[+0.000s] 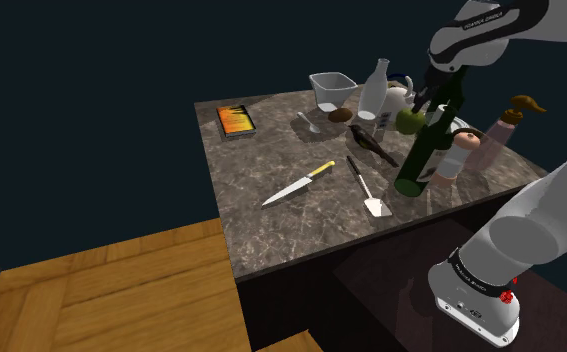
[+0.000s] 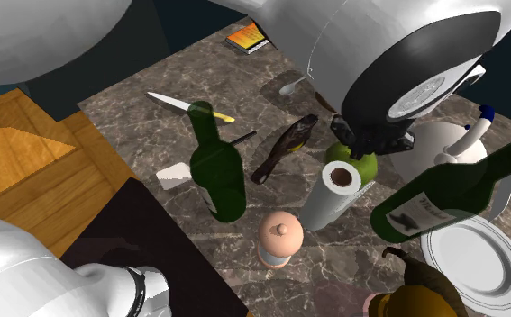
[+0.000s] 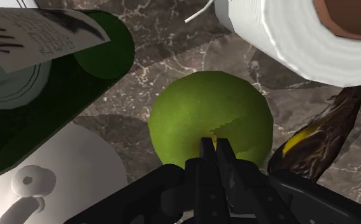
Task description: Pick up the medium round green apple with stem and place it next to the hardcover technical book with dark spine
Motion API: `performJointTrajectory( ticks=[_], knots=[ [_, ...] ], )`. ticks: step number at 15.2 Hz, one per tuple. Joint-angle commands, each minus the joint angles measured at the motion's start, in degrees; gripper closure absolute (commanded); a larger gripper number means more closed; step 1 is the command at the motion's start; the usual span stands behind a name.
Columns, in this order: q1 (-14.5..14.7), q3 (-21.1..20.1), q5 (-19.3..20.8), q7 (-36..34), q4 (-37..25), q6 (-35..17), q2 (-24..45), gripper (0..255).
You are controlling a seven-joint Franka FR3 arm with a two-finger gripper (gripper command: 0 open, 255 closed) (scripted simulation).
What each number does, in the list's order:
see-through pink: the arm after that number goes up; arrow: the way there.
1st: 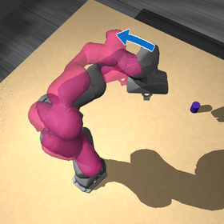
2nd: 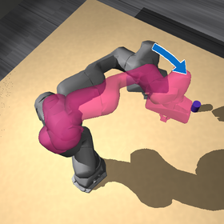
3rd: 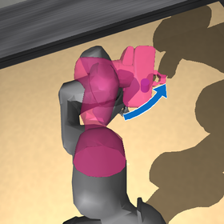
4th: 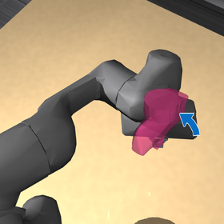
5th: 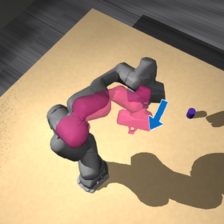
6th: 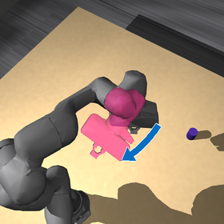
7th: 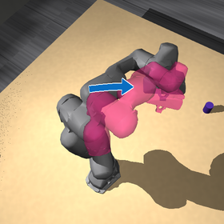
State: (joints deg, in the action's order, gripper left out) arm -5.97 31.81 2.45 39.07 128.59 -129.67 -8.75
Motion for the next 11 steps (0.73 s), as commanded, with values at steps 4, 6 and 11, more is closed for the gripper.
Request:
performJointTrajectory(
  ticks=[4, 6, 11],
  knots=[
    [-0.08, -0.47, 0.88, -0.78, -2.62, 4.02, -1.56, 255],
    [-0.1, -0.67, 1.14, -1.04, -3.71, 5.58, -2.09, 255],
    [-0.09, -1.12, 1.62, -1.54, -6.64, 9.47, -3.17, 255]
  ],
)
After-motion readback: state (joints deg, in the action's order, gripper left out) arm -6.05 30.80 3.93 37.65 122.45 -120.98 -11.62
